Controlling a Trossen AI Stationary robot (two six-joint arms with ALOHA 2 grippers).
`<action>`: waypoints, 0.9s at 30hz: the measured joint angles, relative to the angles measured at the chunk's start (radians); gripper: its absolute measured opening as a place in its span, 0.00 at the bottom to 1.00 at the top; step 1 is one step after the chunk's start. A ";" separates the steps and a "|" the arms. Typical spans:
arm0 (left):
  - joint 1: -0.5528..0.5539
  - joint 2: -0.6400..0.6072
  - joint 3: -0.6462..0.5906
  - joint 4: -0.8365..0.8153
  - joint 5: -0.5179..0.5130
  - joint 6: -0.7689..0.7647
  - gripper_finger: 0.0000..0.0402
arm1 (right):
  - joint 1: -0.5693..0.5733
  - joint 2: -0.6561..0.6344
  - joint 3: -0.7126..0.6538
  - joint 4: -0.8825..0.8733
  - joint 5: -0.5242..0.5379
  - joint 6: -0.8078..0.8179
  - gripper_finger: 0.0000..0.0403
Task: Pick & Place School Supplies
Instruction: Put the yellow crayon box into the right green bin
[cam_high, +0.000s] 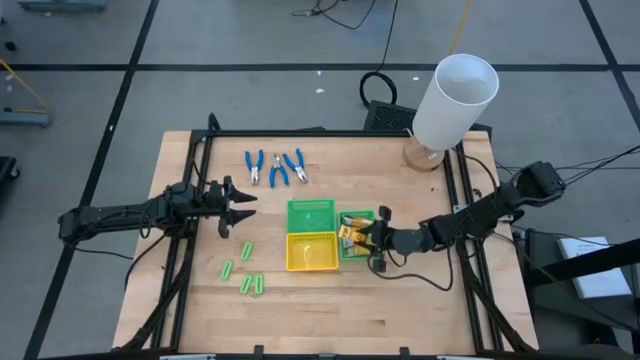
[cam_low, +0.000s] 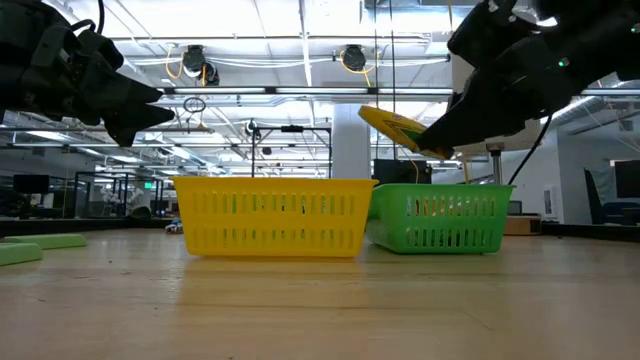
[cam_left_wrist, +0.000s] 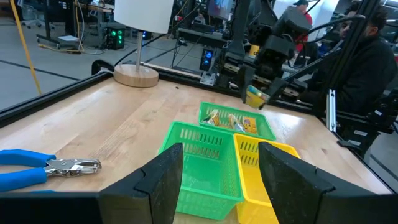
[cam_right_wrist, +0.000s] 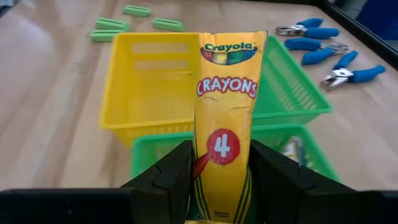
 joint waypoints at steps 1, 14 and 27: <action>0.000 0.000 0.000 0.000 0.000 0.000 0.53 | -0.010 0.000 0.000 0.000 0.000 0.000 0.35; 0.000 0.000 0.000 0.000 0.000 0.000 0.53 | -0.082 0.000 0.000 -0.097 -0.003 0.037 0.35; 0.000 0.000 0.000 0.000 0.000 0.000 0.53 | -0.080 0.000 0.000 -0.138 -0.058 0.054 0.35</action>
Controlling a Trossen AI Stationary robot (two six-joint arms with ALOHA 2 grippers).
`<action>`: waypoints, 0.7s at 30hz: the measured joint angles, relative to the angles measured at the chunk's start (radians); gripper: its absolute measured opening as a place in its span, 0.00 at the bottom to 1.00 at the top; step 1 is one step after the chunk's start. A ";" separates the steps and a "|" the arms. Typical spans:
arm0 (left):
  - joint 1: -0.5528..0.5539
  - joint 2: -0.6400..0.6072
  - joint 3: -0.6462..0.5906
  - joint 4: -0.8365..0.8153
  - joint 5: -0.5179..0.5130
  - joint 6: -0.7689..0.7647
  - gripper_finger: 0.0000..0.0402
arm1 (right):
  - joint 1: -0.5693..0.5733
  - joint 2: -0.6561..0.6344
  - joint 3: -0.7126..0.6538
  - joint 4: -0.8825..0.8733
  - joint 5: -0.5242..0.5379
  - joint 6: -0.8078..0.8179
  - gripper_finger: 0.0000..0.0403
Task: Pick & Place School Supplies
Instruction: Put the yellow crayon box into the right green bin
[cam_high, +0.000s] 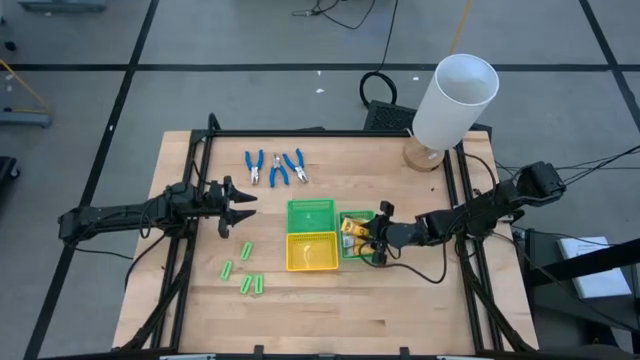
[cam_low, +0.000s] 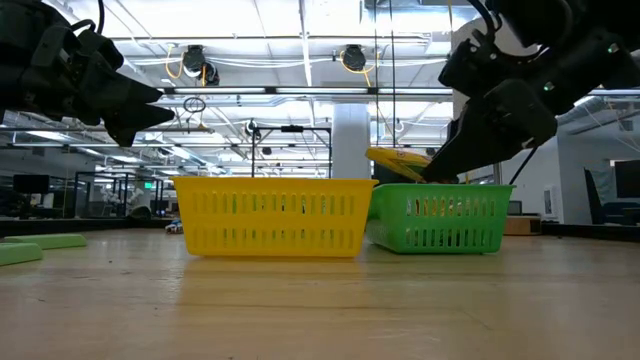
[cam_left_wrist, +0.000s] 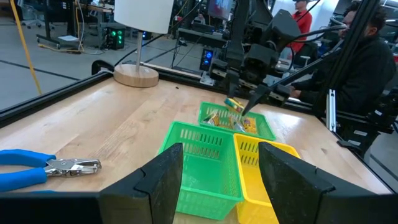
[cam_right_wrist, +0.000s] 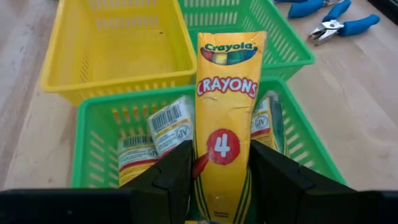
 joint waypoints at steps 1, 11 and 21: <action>0.000 0.000 0.000 0.000 0.000 0.000 0.53 | 0.000 0.000 0.000 0.000 0.001 0.000 0.35; 0.000 0.000 0.000 0.000 0.000 0.000 0.53 | 0.000 0.000 0.000 -0.050 0.003 0.051 0.35; 0.000 0.000 0.000 0.000 0.000 0.000 0.53 | 0.000 0.000 0.000 -0.051 0.003 0.089 0.35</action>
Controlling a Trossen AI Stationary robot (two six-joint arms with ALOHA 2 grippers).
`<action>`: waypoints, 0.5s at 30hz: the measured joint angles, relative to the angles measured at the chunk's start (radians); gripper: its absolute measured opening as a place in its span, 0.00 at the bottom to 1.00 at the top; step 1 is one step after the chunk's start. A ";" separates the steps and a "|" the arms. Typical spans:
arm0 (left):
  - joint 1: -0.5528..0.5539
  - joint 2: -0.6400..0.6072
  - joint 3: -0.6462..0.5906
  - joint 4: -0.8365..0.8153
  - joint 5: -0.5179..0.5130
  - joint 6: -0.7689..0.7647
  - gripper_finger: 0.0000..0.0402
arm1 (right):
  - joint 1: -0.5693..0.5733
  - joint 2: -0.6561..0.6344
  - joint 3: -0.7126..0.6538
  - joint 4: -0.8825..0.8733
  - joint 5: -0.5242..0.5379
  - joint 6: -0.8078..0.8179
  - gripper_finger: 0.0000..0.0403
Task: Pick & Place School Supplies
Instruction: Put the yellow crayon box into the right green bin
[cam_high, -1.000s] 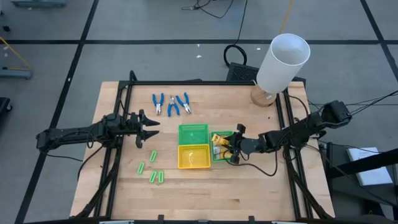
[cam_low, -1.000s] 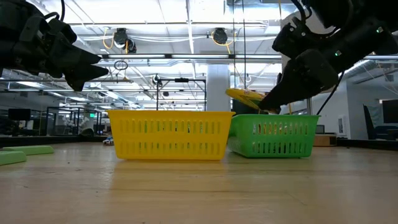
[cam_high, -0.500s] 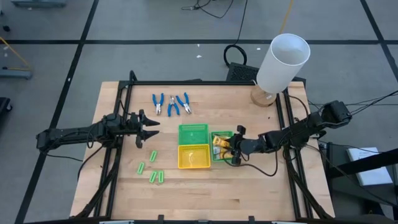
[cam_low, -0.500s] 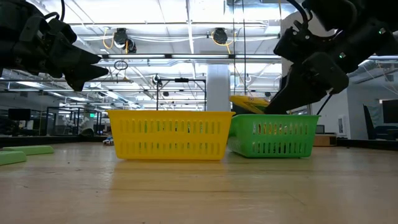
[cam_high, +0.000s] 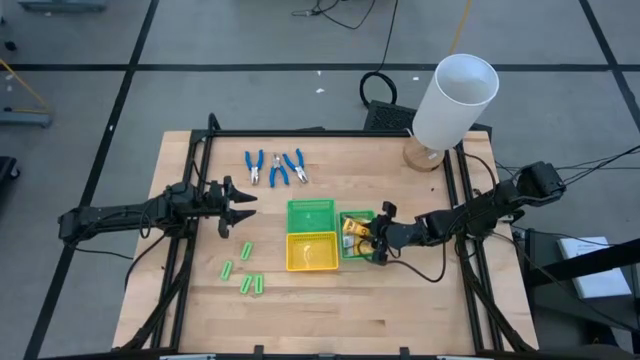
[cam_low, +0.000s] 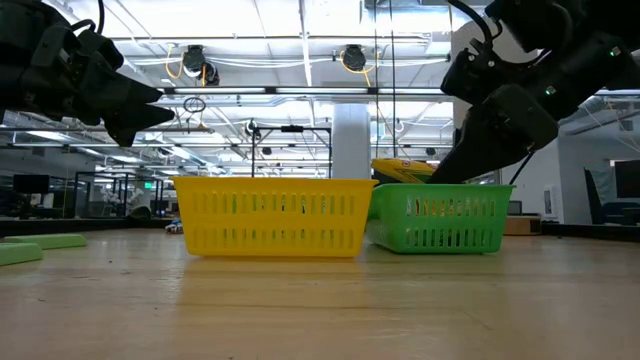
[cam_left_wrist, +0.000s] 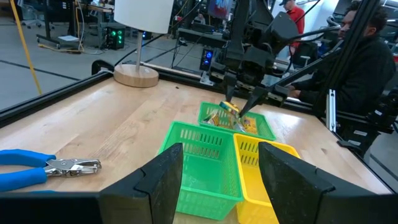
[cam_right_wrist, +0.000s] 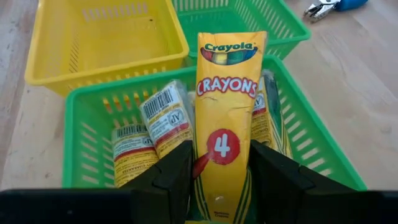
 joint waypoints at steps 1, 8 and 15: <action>0.000 0.000 0.000 0.000 0.000 0.000 0.53 | 0.000 0.000 0.000 0.000 0.000 0.006 0.35; 0.000 0.000 0.000 0.000 0.000 0.000 0.53 | 0.000 0.000 0.000 0.000 0.001 0.028 0.35; 0.000 0.000 0.000 0.000 0.000 0.000 0.53 | 0.000 0.000 0.000 0.000 0.001 0.067 0.35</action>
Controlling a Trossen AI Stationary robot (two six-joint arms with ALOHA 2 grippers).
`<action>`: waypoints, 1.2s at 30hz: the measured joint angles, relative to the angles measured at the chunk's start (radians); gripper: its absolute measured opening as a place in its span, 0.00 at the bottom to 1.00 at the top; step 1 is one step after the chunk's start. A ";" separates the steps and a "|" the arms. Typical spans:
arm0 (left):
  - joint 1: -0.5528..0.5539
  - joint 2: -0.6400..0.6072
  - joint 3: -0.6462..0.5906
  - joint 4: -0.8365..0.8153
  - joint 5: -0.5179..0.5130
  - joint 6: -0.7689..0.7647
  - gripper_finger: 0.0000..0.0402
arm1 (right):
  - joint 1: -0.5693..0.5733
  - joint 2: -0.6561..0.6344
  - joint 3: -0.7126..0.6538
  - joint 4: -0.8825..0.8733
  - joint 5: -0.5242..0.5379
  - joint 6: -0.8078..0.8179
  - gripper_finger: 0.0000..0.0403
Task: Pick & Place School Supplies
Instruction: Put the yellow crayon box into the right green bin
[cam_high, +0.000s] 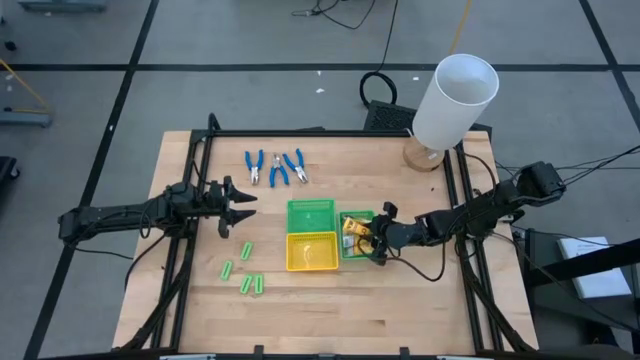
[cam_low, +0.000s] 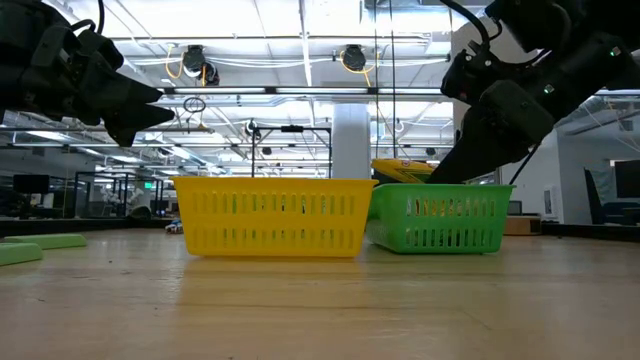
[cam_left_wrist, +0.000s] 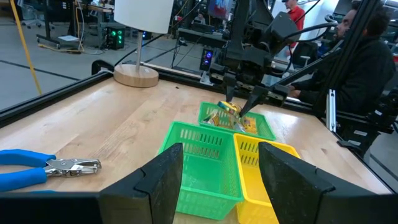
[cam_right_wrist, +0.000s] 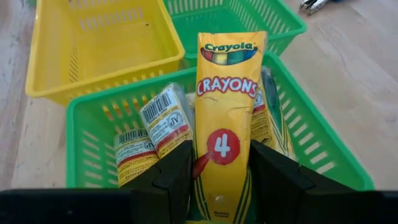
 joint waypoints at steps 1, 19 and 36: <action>0.000 0.000 0.000 0.000 0.000 0.000 0.53 | 0.000 0.000 0.000 0.000 0.000 0.000 0.35; 0.000 0.000 0.000 0.000 0.000 0.000 0.53 | 0.000 0.000 0.000 -0.044 0.000 0.050 0.35; 0.000 0.000 0.000 0.000 0.000 0.000 0.53 | 0.000 0.000 0.000 -0.044 -0.001 0.056 0.37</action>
